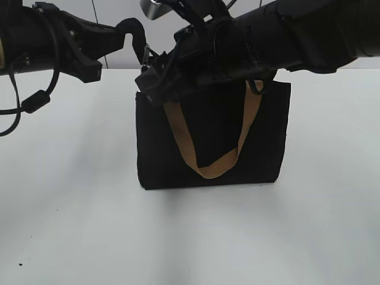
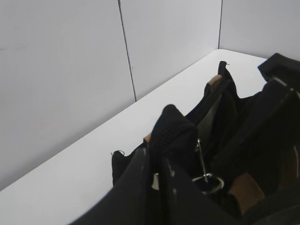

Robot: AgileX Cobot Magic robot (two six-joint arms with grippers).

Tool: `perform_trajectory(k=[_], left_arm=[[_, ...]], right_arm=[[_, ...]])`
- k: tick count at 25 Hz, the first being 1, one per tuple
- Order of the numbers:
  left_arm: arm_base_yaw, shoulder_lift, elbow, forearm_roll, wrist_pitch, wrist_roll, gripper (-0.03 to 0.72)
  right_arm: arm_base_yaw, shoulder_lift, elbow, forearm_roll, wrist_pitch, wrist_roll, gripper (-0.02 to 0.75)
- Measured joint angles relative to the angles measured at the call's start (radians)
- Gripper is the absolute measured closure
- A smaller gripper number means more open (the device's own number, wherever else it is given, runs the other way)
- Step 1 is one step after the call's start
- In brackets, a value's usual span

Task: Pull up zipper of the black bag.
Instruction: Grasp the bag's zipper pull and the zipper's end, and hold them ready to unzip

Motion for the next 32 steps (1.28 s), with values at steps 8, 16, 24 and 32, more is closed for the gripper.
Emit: perform_trajectory(k=[8, 16, 24, 32], left_arm=[[0.000, 0.000, 0.000, 0.000, -0.002, 0.000, 0.660], [0.000, 0.000, 0.000, 0.000, -0.003, 0.000, 0.660], [0.000, 0.000, 0.000, 0.000, -0.004, 0.000, 0.660], [0.000, 0.000, 0.000, 0.000, -0.004, 0.000, 0.660]], right_arm=[[0.000, 0.020, 0.000, 0.001, -0.006, 0.001, 0.412], [0.000, 0.035, 0.000, 0.002, -0.038, 0.002, 0.563], [0.000, 0.035, -0.046, 0.024, -0.045, 0.002, 0.589], [0.000, 0.035, -0.049, 0.017, 0.052, 0.001, 0.540]])
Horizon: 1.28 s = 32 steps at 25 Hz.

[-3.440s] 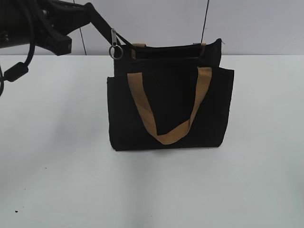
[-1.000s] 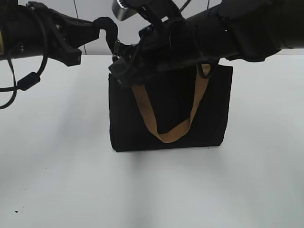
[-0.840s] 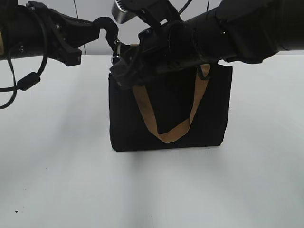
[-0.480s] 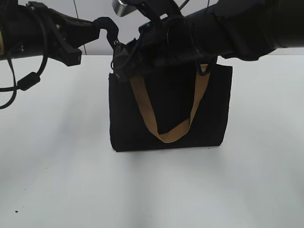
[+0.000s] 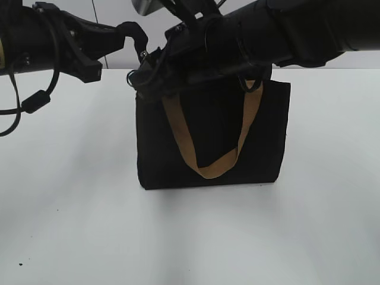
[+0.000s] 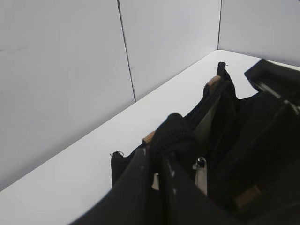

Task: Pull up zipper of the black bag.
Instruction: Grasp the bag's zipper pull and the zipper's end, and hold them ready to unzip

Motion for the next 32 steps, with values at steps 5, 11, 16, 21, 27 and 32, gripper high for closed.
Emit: perform_trajectory(k=[5, 11, 16, 21, 27, 32], left_arm=[[0.000, 0.000, 0.000, 0.000, 0.000, 0.000, 0.660], [0.000, 0.000, 0.000, 0.000, -0.008, 0.000, 0.660], [0.000, 0.000, 0.000, 0.000, -0.045, 0.000, 0.660], [0.000, 0.000, 0.000, 0.004, -0.086, 0.000, 0.660], [0.000, 0.000, 0.000, 0.004, -0.098, 0.000, 0.660], [0.000, 0.000, 0.000, 0.005, -0.095, 0.000, 0.660]], right_arm=[[0.000, 0.000, 0.000, -0.012, 0.032, 0.000, 0.348], [0.000, 0.002, 0.000, -0.014, 0.013, 0.024, 0.295], [0.000, 0.044, -0.001, -0.014, 0.005, 0.031, 0.294], [0.000, 0.048, -0.002, -0.006, -0.019, 0.031, 0.294], [0.000, 0.050, -0.002, 0.010, -0.035, 0.031, 0.375], [0.000, 0.050, -0.002, 0.014, -0.065, 0.032, 0.602]])
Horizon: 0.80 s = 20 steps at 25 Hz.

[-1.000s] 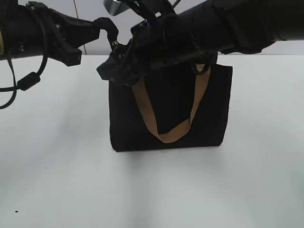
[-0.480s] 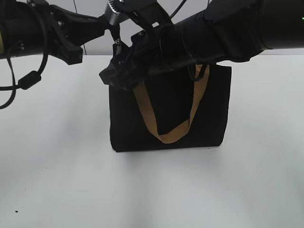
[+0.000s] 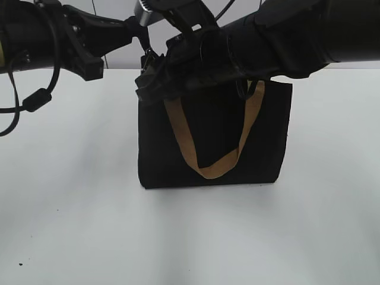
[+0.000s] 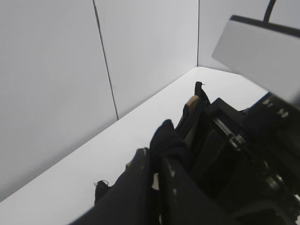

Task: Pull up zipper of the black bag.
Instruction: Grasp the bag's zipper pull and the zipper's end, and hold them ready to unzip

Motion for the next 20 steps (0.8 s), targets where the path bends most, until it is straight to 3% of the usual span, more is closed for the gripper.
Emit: perform_trajectory(k=[6, 20], left_arm=[[0.000, 0.000, 0.000, 0.002, 0.019, 0.000, 0.660], [0.000, 0.000, 0.000, 0.007, 0.169, 0.000, 0.661]], right_arm=[[0.000, -0.016, 0.000, 0.000, -0.025, 0.000, 0.747], [-0.008, -0.084, 0.000, -0.001, 0.027, 0.086, 0.751]])
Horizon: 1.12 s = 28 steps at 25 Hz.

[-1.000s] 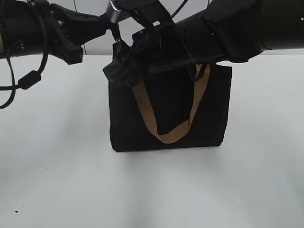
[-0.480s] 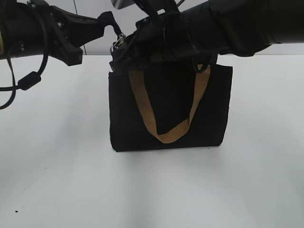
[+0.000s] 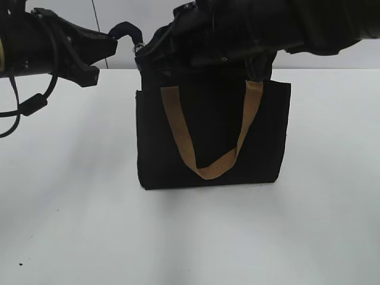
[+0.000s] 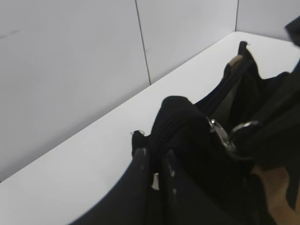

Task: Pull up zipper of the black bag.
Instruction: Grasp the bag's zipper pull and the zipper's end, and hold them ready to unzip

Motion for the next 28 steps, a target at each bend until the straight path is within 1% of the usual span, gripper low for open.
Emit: perform_trajectory(k=[2, 5, 8, 11, 16, 25, 28], left_arm=[[0.000, 0.000, 0.000, 0.004, 0.043, 0.000, 0.661], [0.000, 0.000, 0.000, 0.012, 0.079, 0.000, 0.662], [0.000, 0.000, 0.000, 0.017, 0.085, 0.000, 0.662], [0.000, 0.000, 0.000, 0.022, 0.089, 0.000, 0.662], [-0.001, 0.000, 0.000, 0.027, 0.130, 0.000, 0.662], [-0.005, -0.025, 0.000, 0.027, 0.264, 0.000, 0.662], [-0.007, -0.040, 0.000, 0.028, 0.298, 0.000, 0.662]], right_arm=[[-0.020, -0.021, 0.000, -0.004, 0.027, 0.036, 0.751], [-0.072, -0.033, 0.000, -0.023, 0.082, 0.104, 0.751], [-0.121, -0.033, 0.000, -0.035, 0.153, 0.157, 0.751], [-0.147, -0.033, 0.000, -0.038, 0.206, 0.184, 0.751], [-0.156, -0.033, 0.000, -0.061, 0.217, 0.221, 0.751], [-0.156, -0.033, 0.000, -0.074, 0.155, 0.227, 0.751], [-0.159, -0.033, 0.000, -0.098, 0.147, 0.227, 0.751]])
